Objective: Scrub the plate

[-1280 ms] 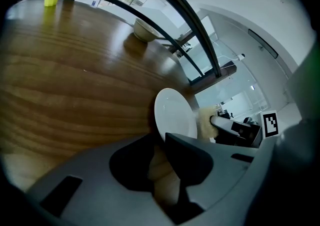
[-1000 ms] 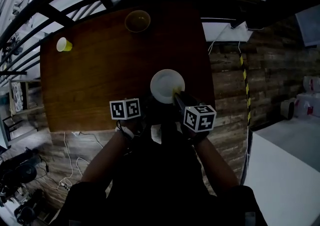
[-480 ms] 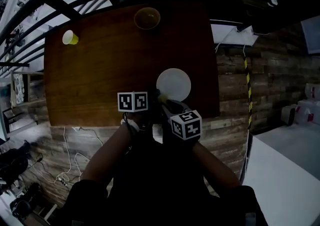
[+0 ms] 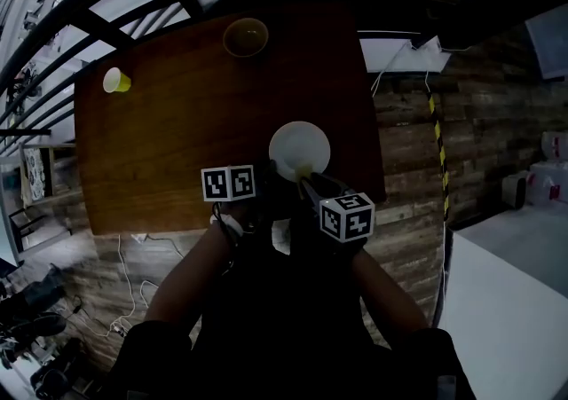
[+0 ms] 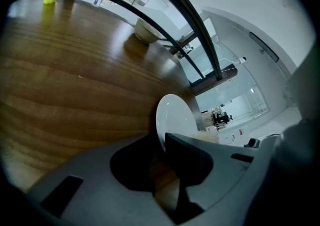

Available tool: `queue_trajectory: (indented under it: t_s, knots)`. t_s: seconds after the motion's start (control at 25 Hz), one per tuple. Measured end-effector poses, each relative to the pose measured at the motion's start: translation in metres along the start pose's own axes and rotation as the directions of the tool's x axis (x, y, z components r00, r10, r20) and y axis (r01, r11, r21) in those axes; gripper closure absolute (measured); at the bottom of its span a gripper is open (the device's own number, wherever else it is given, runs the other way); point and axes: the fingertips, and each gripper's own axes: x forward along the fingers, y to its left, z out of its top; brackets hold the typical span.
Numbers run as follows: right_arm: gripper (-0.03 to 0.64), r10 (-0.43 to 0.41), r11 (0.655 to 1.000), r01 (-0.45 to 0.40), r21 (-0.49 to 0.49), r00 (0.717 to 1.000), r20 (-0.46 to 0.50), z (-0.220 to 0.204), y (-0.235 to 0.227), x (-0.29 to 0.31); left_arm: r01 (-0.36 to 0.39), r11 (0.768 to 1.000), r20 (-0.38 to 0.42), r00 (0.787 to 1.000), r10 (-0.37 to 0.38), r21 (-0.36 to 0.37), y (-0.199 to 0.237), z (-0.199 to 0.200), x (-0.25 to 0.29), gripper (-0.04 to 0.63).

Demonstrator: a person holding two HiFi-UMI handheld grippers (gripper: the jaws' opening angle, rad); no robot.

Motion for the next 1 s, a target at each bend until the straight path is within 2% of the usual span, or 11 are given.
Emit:
queue_trajectory:
  t_s: [0.72,0.88,1.0]
  knots:
    - [0.502,-0.082,0.99,0.069,0.122,0.991,0.105,0.019,-0.05,-0.032,0.007,1.0,0.026,1.0,-0.007,-0.015,-0.002,-0.001,0.0,0.517]
    - [0.502,-0.124,0.985,0.105,0.137,0.983,0.137,0.029,-0.063,-0.047,0.03,0.999,0.072,0.997,-0.027,-0.04,-0.002,0.004,-0.011,0.517]
    - [0.502,-0.133,0.984,0.109,0.143,0.977,0.168,0.037,-0.065,-0.062,0.013,1.0,0.129,0.992,-0.011,-0.018,0.0,0.013,-0.03,0.517]
